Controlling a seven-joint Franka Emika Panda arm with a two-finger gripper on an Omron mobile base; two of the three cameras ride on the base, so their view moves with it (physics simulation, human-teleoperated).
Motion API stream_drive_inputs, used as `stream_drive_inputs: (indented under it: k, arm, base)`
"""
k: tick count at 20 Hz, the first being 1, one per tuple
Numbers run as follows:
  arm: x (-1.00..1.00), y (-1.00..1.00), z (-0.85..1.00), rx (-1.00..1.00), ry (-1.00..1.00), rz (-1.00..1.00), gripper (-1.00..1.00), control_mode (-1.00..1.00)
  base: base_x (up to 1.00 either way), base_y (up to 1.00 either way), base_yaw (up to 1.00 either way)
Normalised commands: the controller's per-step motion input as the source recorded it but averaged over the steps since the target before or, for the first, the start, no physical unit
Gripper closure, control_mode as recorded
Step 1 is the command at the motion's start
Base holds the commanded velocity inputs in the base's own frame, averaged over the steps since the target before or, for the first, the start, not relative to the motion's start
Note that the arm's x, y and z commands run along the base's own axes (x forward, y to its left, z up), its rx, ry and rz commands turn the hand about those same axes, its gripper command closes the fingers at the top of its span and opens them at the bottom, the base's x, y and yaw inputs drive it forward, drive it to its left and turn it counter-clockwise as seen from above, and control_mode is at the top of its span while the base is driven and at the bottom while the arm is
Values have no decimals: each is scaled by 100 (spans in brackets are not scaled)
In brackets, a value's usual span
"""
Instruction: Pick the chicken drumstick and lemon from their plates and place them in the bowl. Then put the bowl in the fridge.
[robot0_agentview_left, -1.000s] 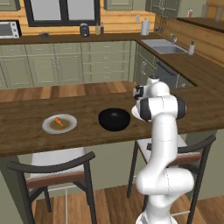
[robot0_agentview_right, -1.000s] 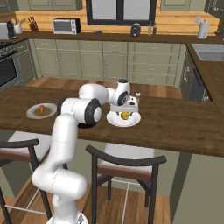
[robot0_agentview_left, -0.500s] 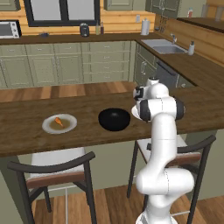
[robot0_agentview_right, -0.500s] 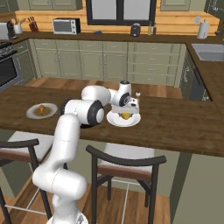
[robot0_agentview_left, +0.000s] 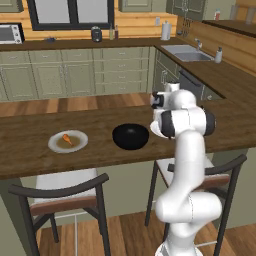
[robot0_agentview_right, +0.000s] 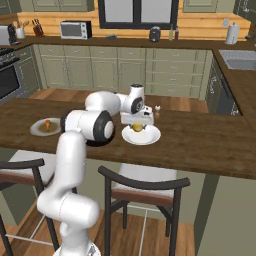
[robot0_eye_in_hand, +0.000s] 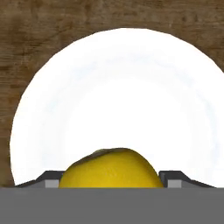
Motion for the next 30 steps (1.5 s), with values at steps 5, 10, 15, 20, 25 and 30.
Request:
stream_drive_inputs:
  k: [5, 10, 15, 20, 25, 30]
  arm:
    - [-92, 83, 41, -1, 0, -9, 100, -100]
    - [-63, 93, 37, 0, 0, -14, 100, -100]
    - [-25, 90, 19, 0, 0, -14, 100, -100]
    - [20, 50, 8, 0, 0, -8, 100, -100]
    - [31, 2, -4, 0, 0, 0, 100, -100]
    - [4, 12, -36, 0, 0, 0, 100, -100]
  base:
    - [0, 0, 0]
    - [0, 0, 0]
    - [0, 0, 0]
    - [0, 0, 0]
    - [0, 0, 0]
    - [0, 0, 0]
